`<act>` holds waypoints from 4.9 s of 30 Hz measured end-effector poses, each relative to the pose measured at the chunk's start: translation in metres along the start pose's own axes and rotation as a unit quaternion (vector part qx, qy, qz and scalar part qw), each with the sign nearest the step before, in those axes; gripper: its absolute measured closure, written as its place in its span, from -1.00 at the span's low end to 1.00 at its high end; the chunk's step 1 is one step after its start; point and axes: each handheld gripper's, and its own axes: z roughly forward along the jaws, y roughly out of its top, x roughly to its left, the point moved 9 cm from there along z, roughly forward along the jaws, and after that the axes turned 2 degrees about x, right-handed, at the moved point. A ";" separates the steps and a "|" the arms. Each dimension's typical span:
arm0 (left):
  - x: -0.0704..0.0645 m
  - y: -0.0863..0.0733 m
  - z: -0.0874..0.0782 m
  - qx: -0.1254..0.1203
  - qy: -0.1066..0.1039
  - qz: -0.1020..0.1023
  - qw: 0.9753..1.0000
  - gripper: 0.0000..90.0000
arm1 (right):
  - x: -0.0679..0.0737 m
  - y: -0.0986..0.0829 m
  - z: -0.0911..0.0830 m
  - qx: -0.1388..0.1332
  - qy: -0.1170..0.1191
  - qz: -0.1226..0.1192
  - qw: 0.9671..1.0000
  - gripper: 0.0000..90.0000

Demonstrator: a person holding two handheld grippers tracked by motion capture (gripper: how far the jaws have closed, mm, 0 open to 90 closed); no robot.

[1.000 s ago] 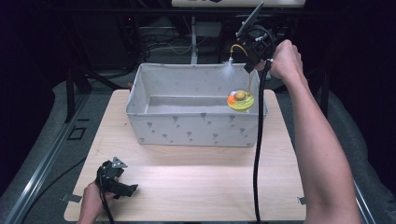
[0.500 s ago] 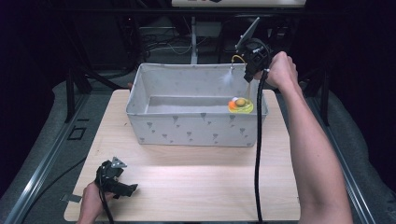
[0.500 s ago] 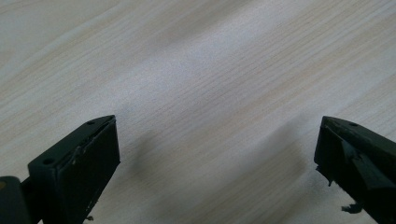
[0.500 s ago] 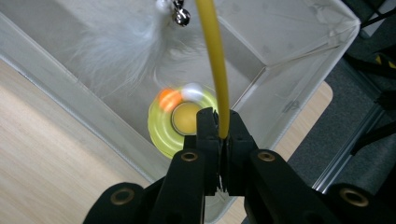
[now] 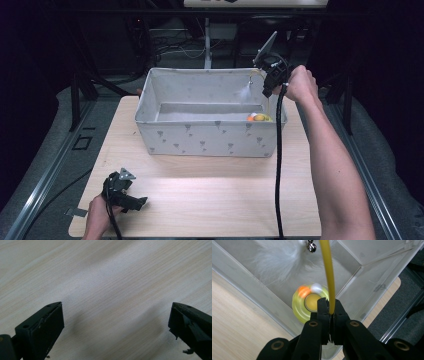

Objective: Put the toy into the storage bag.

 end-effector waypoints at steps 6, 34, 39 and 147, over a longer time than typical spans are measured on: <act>-0.001 0.000 0.001 0.003 -0.001 0.003 1.000 -0.99 | -0.002 -0.008 0.011 0.010 0.006 0.006 1.000 0.95; -0.001 -0.001 0.001 0.006 -0.001 0.004 1.000 -0.99 | 0.000 -0.045 0.065 0.061 0.038 0.022 0.997 0.95; -0.001 -0.001 0.001 0.005 0.000 0.006 1.000 -0.99 | 0.003 -0.049 0.074 0.064 0.053 0.035 0.996 0.95; -0.006 0.002 0.003 0.005 -0.002 0.018 1.000 -0.99 | 0.196 -0.172 0.147 0.049 0.126 -0.119 0.984 -0.97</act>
